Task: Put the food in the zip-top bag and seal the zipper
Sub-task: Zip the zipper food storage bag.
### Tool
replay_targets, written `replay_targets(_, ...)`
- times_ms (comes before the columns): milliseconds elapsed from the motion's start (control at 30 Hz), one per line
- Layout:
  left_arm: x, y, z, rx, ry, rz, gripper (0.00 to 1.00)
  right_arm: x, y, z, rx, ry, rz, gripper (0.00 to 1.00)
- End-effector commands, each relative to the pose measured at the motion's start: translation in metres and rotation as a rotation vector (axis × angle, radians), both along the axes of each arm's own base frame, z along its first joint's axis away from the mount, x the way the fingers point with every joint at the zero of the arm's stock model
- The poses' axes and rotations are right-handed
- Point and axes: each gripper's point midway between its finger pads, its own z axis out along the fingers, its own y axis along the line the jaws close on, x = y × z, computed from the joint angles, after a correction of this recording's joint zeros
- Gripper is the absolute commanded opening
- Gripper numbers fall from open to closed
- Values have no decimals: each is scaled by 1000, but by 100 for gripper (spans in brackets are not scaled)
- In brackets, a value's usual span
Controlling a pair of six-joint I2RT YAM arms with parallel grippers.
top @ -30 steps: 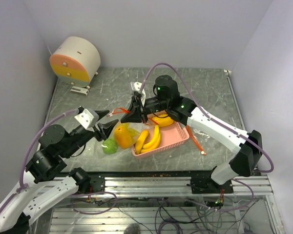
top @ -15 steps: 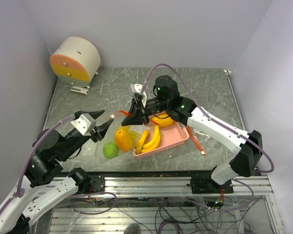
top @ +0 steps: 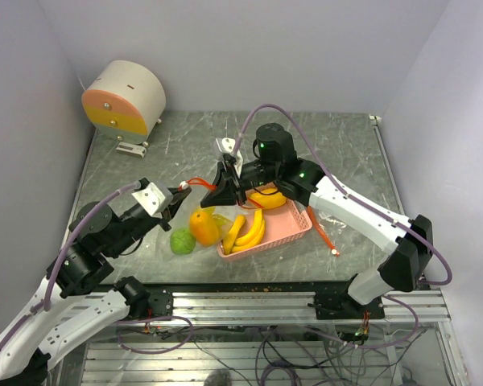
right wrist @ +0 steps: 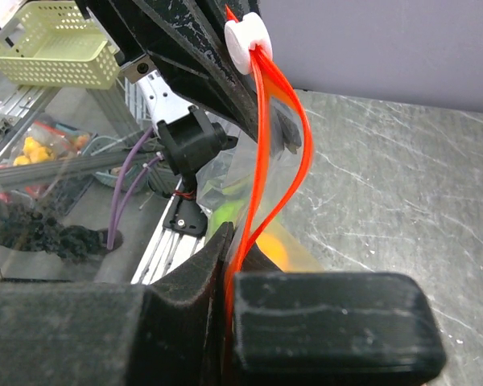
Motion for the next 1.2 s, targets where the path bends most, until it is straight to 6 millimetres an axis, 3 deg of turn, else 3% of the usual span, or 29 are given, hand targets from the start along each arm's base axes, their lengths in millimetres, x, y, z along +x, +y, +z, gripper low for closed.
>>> replay_targets(0,-2,0,14,-26,-43,-9,8,-8,-4,20,43,-41,30,0)
replay_targets(300,-12,9,38,-88,-85,-11,7,1,1,-14,-34,-61,37,3)
replay_targets(400,-17,5,33,-84,-83,-45,7,8,2,-27,-65,-72,10,15)
replay_targets(500,-22,0,23,-70,-65,-87,7,12,3,-35,-81,-75,1,15)
replay_targets(633,-30,-10,8,-34,-46,-154,7,7,5,-38,-85,-50,40,7)
replay_targets(700,-33,-14,4,-21,-48,-188,7,4,4,-37,-80,-49,62,14)
replay_targets(800,-29,-14,-2,5,-18,-174,7,6,2,-26,-55,-83,39,20)
replay_targets(933,-26,-13,-8,40,50,-153,7,13,-5,7,31,-190,-35,39)
replay_targets(1067,-28,-12,-11,42,98,-150,7,3,-18,40,156,-302,-44,49)
replay_targets(1167,-27,-6,-9,23,106,-117,7,-8,-24,56,225,-348,-11,51)
